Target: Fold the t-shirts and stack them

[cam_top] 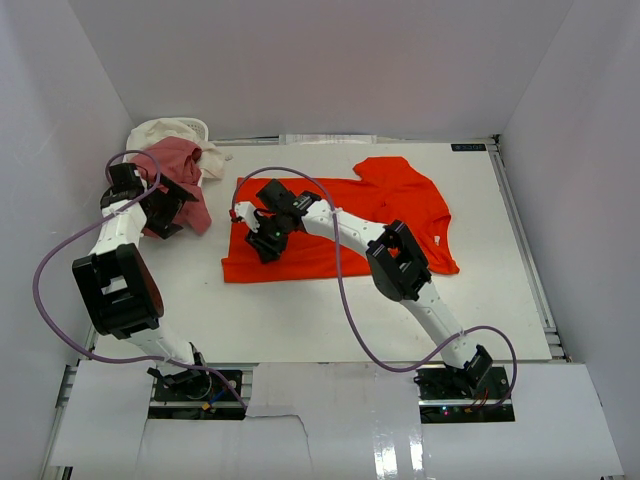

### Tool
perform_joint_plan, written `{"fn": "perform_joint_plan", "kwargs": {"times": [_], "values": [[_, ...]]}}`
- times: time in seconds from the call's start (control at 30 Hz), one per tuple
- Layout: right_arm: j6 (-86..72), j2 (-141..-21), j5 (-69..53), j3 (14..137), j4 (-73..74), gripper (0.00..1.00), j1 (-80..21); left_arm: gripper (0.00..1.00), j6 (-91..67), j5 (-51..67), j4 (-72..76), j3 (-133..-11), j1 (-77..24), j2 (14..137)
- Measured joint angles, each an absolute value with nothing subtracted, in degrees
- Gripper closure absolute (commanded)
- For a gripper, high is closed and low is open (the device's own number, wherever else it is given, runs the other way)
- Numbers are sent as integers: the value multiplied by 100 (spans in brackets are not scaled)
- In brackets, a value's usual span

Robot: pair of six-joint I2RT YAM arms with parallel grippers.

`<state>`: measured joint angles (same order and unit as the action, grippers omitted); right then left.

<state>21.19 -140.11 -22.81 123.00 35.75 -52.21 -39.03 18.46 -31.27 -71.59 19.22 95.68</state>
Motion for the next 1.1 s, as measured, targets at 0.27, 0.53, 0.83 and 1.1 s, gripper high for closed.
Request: {"fn": "perform_joint_plan", "kwargs": {"times": [0.27, 0.53, 0.83, 1.1], "values": [[2147, -14073, -2311, 12300, 3634, 74, -5227, 2, -3896, 1846, -3120, -7096, 1922, 9568], [2139, -14086, -2237, 12300, 3645, 91, -5227, 2, -3883, 1846, -3116, -7085, 1922, 9568], [2121, -14086, -2108, 12311, 3594, 91, -5227, 2, -3879, 1852, -3089, -7078, 1922, 9568], [2121, -14086, -1925, 12317, 3581, 92, -5231, 2, -3874, 1855, -3076, -7041, 1922, 9566]]}}
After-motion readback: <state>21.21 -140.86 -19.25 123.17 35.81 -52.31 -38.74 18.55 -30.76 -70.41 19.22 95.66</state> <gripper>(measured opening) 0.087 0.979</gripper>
